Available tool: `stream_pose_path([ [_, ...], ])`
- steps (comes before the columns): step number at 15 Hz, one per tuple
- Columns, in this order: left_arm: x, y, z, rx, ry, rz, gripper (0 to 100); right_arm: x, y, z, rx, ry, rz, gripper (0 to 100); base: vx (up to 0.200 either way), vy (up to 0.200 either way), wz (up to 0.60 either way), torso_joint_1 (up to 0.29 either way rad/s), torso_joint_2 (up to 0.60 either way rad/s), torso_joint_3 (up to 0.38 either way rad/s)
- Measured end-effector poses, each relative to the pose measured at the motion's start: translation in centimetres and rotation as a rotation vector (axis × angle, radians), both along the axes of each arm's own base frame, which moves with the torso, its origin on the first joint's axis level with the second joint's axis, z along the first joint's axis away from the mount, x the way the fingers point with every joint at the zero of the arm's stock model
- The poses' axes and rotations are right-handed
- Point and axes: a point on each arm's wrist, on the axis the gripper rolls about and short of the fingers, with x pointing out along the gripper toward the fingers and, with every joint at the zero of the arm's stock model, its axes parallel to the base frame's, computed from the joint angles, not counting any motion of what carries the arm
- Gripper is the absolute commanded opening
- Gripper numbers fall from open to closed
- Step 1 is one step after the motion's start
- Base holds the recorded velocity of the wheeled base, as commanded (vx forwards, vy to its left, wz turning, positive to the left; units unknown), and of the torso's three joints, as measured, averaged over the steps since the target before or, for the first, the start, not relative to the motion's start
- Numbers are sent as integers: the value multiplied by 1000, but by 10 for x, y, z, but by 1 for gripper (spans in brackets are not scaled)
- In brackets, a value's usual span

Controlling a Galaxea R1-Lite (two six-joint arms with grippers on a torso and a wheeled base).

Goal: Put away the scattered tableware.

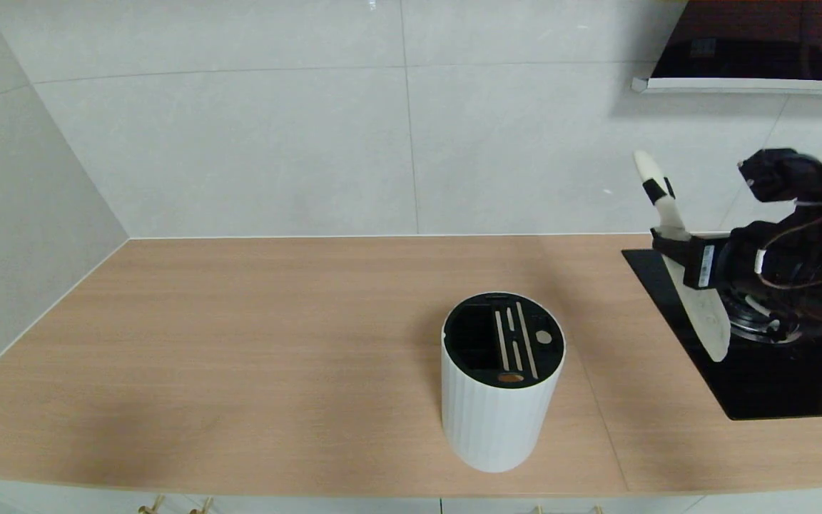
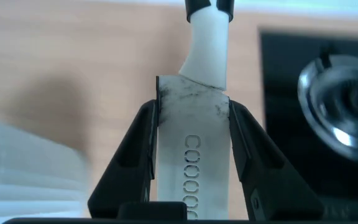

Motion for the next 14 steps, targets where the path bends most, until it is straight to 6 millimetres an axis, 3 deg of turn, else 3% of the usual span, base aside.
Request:
stream_pose_path([
  [2,36,-2,36,-25,94,-84,100,-16,14,24,22,-68,66,0,0,0,0,0,0,0],
  [4,79,-13,61,-159,202,-236,100,-37,32,32,32,-86,152,0,0,0,0,0,0,0],
  [7,146,-51,90,-461,246,-452,100,-65,54,35,35,-73,256,0,0,0,0,0,0,0],
  [9,182,-80,93,-582,290,-558,100,-82,68,36,42,-60,335,0,0,0,0,0,0,0],
  [11,205,-110,86,-607,351,-619,100,-91,78,33,66,-14,382,0,0,0,0,0,0,0],
  [14,227,-148,67,-599,394,-540,100,-89,87,28,90,20,400,0,0,0,0,0,0,0],
])
